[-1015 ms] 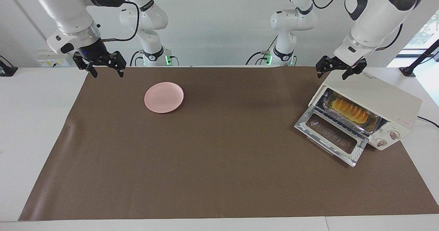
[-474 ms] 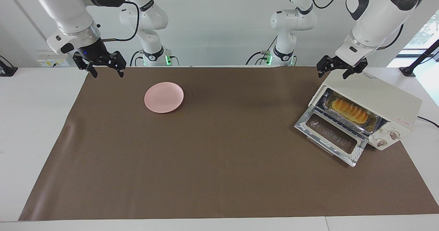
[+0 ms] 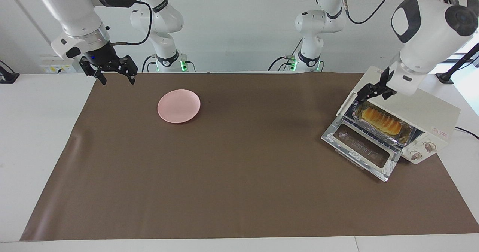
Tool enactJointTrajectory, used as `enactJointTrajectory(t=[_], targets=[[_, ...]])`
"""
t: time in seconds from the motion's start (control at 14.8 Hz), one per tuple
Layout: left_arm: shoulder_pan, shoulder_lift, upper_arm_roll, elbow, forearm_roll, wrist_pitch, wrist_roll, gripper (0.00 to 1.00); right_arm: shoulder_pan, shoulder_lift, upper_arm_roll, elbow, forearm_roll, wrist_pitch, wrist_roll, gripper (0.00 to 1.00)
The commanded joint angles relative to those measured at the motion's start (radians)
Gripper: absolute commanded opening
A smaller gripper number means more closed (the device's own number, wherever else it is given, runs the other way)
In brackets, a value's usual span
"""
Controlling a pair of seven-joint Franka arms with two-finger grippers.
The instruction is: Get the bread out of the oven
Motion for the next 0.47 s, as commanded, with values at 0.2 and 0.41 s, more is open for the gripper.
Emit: enactJointTrajectory(t=[0.2, 0.41], targets=[[-0.038, 0.184, 0.041, 0.140, 0.051, 0.075, -0.471, 1.00, -0.004, -0.015, 0.002, -0.013, -0.011, -0.008, -0.013, 1.00], [-0.056, 0.160, 0.042, 0.015, 0.190, 0.164, -0.533, 1.00, -0.004, -0.015, 0.003, -0.013, -0.011, -0.008, -0.013, 1.00]])
